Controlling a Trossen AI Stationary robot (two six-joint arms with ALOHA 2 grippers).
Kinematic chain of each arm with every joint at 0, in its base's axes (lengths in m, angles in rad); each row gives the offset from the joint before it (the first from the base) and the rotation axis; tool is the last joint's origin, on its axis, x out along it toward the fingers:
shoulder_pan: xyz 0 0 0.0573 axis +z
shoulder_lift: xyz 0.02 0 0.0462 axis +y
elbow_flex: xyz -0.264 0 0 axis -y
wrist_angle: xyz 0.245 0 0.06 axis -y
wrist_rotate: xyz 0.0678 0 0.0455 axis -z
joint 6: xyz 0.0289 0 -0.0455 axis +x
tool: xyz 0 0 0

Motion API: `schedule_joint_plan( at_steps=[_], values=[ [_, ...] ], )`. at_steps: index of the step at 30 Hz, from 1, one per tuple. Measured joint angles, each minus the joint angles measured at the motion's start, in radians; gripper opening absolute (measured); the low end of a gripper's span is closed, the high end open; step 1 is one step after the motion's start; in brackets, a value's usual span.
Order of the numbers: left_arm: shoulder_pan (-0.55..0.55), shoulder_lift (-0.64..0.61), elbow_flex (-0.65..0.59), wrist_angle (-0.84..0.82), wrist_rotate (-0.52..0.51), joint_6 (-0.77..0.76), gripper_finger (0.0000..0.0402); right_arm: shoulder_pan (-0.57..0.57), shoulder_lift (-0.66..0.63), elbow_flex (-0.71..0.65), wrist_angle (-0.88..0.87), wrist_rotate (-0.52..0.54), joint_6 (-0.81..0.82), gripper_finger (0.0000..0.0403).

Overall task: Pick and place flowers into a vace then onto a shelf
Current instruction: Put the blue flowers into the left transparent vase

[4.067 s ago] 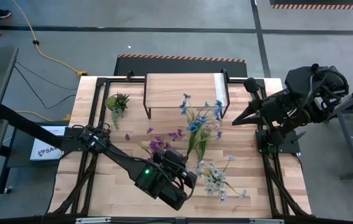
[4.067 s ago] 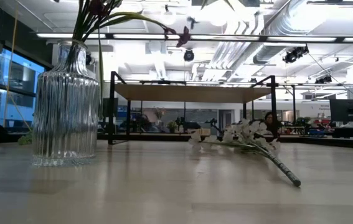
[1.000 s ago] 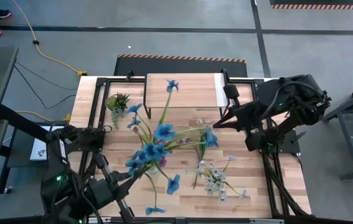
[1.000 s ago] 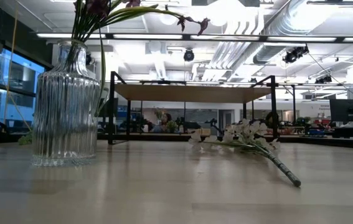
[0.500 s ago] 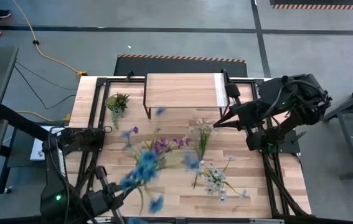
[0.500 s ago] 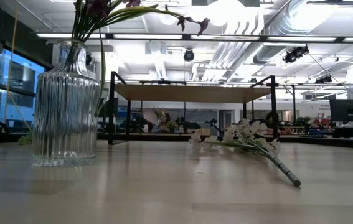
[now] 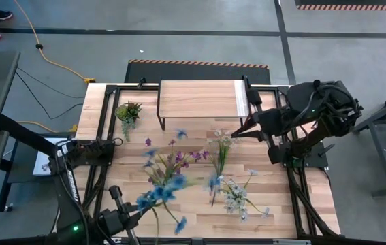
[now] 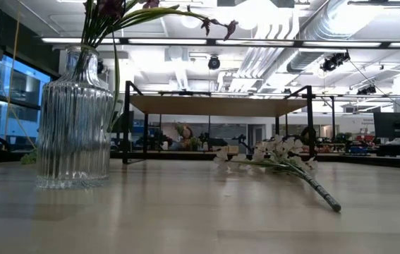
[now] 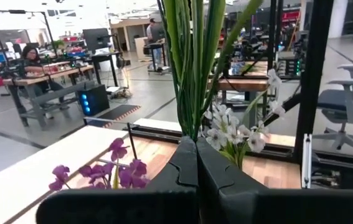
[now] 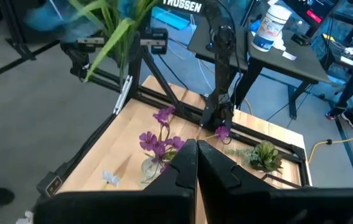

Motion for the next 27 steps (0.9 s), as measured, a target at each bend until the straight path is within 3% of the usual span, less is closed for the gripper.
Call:
schedule_joint_plan(
  at_steps=[20, 27],
  values=[
    [0.001, 0.000, -0.156, -0.002, -0.001, -0.185, 0.0022, 0.000, 0.000, 0.000, 0.018, 0.022, 0.040, 0.0000],
    [0.001, 0.000, -0.227, 0.030, 0.000, -0.318, 0.0022, 0.000, 0.000, 0.000, 0.032, 0.015, 0.064, 0.0000]
  ],
)
